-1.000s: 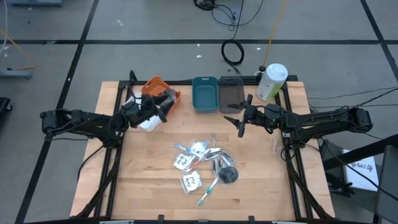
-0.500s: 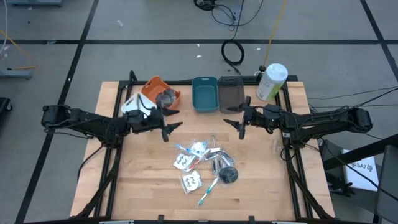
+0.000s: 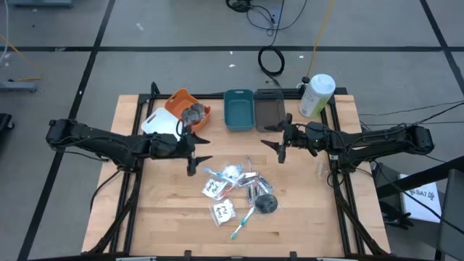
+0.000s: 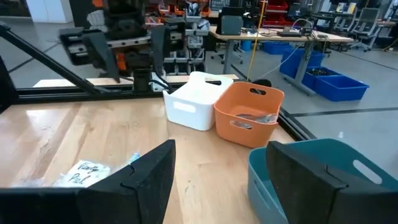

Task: Pick & Place Travel size toiletries
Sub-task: Put the black hairbrush into the orange bin

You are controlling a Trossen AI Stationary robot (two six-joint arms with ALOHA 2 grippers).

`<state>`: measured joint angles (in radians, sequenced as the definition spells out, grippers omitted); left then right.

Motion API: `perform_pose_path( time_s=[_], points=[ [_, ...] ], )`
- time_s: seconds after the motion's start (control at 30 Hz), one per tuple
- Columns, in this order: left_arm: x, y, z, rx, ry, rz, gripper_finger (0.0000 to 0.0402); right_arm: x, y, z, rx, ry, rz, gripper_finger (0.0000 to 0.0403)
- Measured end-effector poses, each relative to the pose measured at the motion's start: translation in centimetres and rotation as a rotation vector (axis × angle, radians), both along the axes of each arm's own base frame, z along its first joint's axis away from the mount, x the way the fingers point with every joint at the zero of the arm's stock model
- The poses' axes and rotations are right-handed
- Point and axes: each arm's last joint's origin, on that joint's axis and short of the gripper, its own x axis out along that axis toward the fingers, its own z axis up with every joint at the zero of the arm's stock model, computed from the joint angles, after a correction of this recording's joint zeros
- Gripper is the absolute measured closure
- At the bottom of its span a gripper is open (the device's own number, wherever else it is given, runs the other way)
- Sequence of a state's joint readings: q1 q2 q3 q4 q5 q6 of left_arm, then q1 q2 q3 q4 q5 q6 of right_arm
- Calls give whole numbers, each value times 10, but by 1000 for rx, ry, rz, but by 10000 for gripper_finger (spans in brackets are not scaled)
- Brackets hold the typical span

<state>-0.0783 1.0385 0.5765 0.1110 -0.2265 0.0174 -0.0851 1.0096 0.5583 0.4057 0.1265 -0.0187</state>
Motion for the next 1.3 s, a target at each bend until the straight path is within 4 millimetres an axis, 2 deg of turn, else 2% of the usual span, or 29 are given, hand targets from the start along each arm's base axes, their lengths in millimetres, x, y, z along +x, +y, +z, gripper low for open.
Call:
perform_pose_path(
  time_s=[0.2,0.43,0.57,0.87,1.13,1.3],
  points=[
    [-25,2,-2,-61,-38,17,133,1,7,1,-23,-5,36,165],
    [-44,3,-25,-87,-98,9,133,1,15,1,-62,-2,78,165],
    [-48,4,-34,-98,-115,17,133,3,35,-1,-72,8,156,165],
    [-48,3,-35,-162,-121,31,133,20,90,-21,-77,113,292,165],
    [-48,3,-35,-158,-121,30,133,23,114,-49,0,307,342,165],
    [-48,4,-35,-154,-121,36,133,22,136,-62,-17,337,418,165]
  ],
)
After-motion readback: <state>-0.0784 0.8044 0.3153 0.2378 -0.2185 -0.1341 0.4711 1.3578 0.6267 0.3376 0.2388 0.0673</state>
